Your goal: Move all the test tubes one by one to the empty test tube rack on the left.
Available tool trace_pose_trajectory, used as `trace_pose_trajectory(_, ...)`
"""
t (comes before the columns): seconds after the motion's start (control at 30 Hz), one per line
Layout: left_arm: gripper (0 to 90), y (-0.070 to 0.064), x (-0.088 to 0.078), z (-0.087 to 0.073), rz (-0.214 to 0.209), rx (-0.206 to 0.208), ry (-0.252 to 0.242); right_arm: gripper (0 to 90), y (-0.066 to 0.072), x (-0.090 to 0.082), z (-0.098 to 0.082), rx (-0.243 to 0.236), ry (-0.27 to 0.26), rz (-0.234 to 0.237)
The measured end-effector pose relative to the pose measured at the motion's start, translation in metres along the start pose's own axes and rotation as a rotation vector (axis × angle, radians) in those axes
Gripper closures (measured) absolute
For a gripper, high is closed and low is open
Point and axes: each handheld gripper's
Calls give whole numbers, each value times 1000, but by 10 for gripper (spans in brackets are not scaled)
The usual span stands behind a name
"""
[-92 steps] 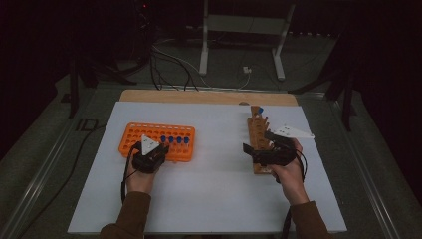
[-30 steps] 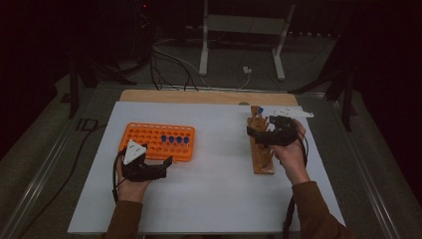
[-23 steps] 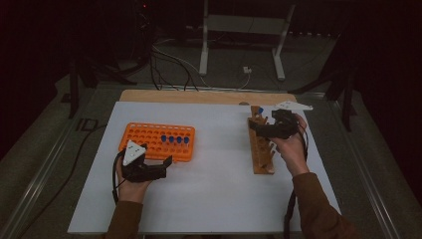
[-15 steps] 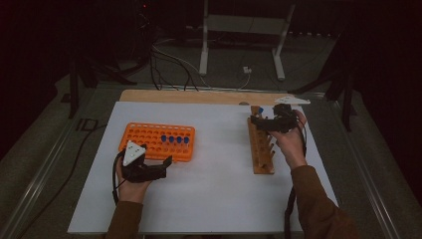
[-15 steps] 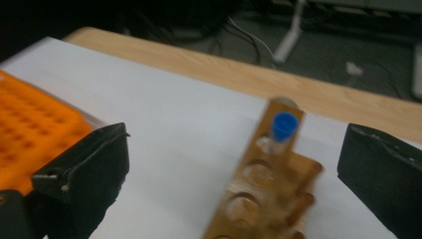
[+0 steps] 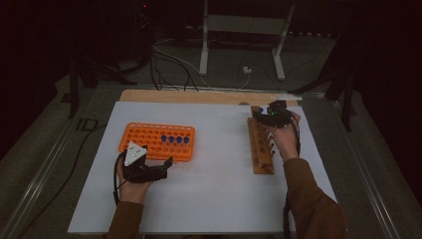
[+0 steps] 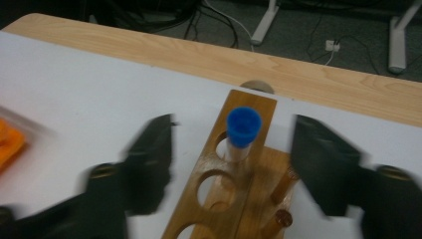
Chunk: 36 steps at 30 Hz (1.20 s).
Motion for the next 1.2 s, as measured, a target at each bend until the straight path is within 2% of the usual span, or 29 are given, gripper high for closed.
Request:
trace_pose_trajectory(0.07, 5, 0, 1, -1, 0, -2, 4, 524, -1, 5, -1, -6, -4, -22)
trace_pose_trajectory(0.1, 5, 1, 1, -1, 0, -2, 5, 564, -1, 7, -2, -7, -7, -16)
trace_pose_trajectory(0.2, 5, 1, 1, 0, -2, -3, 5, 606, 0, 11, -2, -22, -11, -27)
trace_pose_trajectory(0.3, 5, 0, 1, -1, -5, -5, 6, 665, 1, 14, -3, -16, -17, -28)
trace_pose_trajectory(0.43, 5, 0, 2, -1, -5, -3, 8, 728, 5, 16, -3, -43, -12, -50)
trace_pose_trajectory(0.53, 5, 0, 1, -1, -4, -4, 8, 749, 8, 17, -4, -75, -9, -58)
trace_pose_trajectory(0.7, 5, 0, 2, -1, -4, -6, 9, 751, 8, 18, -4, -65, -10, -64)
trace_pose_trajectory(0.87, 5, -1, 2, -1, -6, -1, 13, 753, 12, 21, -5, -77, 7, -81)
trace_pose_trajectory(1.07, 5, -1, 2, -1, -6, -2, 13, 763, 14, 20, -4, -82, 5, -108)
trace_pose_trajectory(1.2, 5, -1, 2, -2, -6, -1, 14, 764, 13, 17, -4, -70, -7, -110)
Point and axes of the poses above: each handheld gripper's, and its own axes: x roughly forward along the jaws, z roughly out of its top, y roughly to its left, and after that the axes turned 7 degrees about -z, right-handed
